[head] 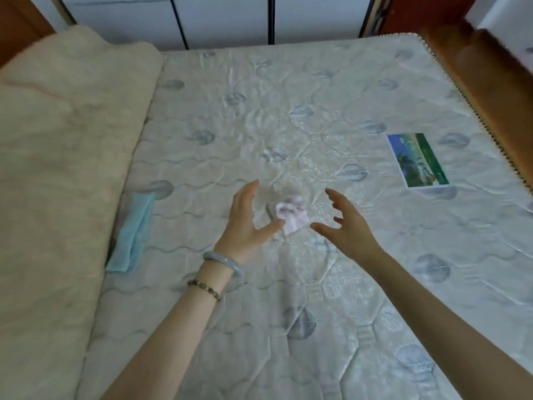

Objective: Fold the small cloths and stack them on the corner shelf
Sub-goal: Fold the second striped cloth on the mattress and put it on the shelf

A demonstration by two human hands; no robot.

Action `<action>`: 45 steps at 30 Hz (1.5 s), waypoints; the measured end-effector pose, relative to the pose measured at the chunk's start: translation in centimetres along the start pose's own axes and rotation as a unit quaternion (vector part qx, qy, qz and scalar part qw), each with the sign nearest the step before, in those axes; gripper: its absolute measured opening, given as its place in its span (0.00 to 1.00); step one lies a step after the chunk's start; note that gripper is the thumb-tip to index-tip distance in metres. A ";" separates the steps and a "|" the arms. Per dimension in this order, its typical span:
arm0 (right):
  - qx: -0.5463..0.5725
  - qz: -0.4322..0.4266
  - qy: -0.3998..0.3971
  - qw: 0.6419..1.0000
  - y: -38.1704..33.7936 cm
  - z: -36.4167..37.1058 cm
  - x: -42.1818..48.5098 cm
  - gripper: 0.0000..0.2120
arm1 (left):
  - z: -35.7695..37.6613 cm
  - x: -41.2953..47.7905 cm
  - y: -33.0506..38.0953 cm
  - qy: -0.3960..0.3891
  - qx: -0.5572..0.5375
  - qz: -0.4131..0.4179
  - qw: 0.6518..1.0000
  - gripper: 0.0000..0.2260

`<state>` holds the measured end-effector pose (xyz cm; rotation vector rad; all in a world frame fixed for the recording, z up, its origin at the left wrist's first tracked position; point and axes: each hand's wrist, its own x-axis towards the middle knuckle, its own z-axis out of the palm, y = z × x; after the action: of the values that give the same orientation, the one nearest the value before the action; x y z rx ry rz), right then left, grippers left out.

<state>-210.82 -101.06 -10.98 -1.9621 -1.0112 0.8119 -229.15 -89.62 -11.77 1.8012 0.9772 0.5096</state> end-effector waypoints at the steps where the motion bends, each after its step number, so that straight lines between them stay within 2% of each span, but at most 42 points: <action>1: 0.000 0.005 -0.004 1.000 0.8 0.9 1.5 0.35 | 0.3 1.4 -1.3 0.001 0.001 -0.003 1.000 0.37; 7: 0.022 0.044 0.004 0.999 7.5 6.0 8.0 0.31 | 3.9 6.9 -9.0 -0.015 0.021 -0.001 1.000 0.35; 10: 0.018 0.072 0.021 0.997 11.5 8.8 10.8 0.29 | 6.1 8.5 -13.1 0.005 0.045 0.002 0.999 0.26; 15: -0.030 0.142 0.031 0.989 17.2 12.5 14.8 0.27 | 8.9 10.7 -18.8 -0.002 0.049 -0.016 0.999 0.24; 20: -0.105 0.187 -0.016 0.977 20.4 15.3 17.2 0.30 | 10.4 11.6 -21.4 -0.008 0.043 -0.016 0.999 0.24; 22: -0.112 0.198 -0.018 0.974 21.1 16.2 17.6 0.26 | 10.7 11.5 -22.0 -0.013 0.041 -0.021 0.999 0.25; 25: -0.101 0.204 0.024 0.973 21.5 16.7 17.7 0.14 | 10.8 11.3 -22.1 -0.016 0.030 -0.023 0.999 0.25; 29: -0.078 0.182 0.050 0.979 18.8 15.3 16.8 0.10 | 9.7 10.4 -20.6 -0.006 0.007 -0.047 0.999 0.29; 36: -0.006 0.103 0.022 0.994 9.4 9.8 13.7 0.03 | 7.2 8.0 -15.2 0.034 -0.014 -0.035 0.999 0.31; 42: 0.053 0.021 0.020 0.998 -0.8 5.2 9.6 0.04 | 5.7 4.9 -7.4 0.029 -0.025 -0.009 0.999 0.32; 45: 0.074 -0.013 0.020 0.997 -5.3 3.3 6.8 0.06 | 4.4 2.1 -3.7 0.031 -0.038 0.020 0.999 0.37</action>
<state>-212.06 -92.02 -9.40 -1.8291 -0.9253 0.8054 -226.24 -89.75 -17.17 1.7489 0.9530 0.6237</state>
